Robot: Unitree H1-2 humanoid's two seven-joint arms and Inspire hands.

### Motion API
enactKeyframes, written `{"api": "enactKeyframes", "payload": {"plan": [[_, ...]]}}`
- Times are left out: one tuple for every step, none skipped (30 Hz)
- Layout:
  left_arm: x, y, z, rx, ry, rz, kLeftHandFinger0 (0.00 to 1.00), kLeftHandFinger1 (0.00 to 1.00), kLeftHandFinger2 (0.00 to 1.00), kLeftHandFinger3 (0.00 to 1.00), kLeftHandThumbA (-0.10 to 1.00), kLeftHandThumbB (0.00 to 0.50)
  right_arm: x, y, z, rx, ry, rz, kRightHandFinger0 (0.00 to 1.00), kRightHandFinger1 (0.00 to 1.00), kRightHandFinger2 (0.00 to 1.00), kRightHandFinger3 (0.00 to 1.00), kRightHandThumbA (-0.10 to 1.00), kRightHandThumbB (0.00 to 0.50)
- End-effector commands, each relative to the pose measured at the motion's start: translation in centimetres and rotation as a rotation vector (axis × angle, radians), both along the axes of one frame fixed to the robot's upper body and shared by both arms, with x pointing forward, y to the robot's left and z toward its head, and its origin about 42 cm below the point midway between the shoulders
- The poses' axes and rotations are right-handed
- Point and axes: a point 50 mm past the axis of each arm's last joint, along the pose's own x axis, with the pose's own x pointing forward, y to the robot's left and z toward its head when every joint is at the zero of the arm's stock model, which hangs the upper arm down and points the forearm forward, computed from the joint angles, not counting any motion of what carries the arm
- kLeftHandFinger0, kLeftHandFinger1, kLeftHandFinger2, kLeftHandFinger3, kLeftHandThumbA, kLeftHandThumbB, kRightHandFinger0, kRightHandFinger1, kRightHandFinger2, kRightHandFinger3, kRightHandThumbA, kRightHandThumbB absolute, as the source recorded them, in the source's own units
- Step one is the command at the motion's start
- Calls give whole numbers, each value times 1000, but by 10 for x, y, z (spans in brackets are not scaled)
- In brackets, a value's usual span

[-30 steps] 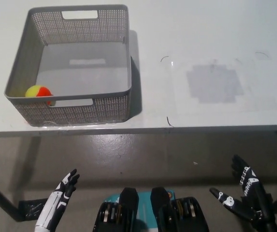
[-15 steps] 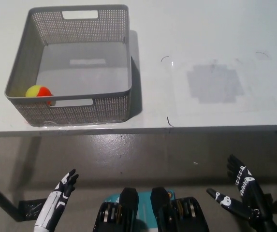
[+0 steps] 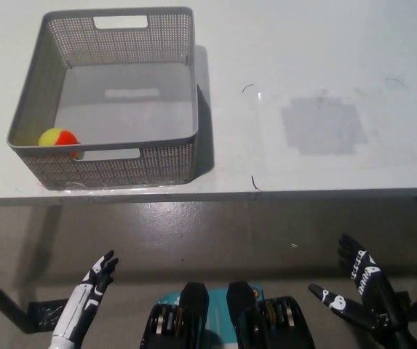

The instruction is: Use the right hand to pick up a tennis ball and put it into a container on the left side

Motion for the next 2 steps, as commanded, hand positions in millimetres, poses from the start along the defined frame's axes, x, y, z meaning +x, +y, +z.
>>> {"api": "enactKeyframes", "payload": {"plan": [[6, 2, 10, -11, -64, 2, 1000, 1000, 1000, 1000, 1000, 319, 8, -4, 9, 13, -44, 16, 1000, 1000, 1000, 1000, 1000, 177], [6, 2, 10, -11, -64, 2, 1000, 1000, 1000, 1000, 1000, 319, 8, -4, 9, 13, -44, 16, 1000, 1000, 1000, 1000, 1000, 177]]}}
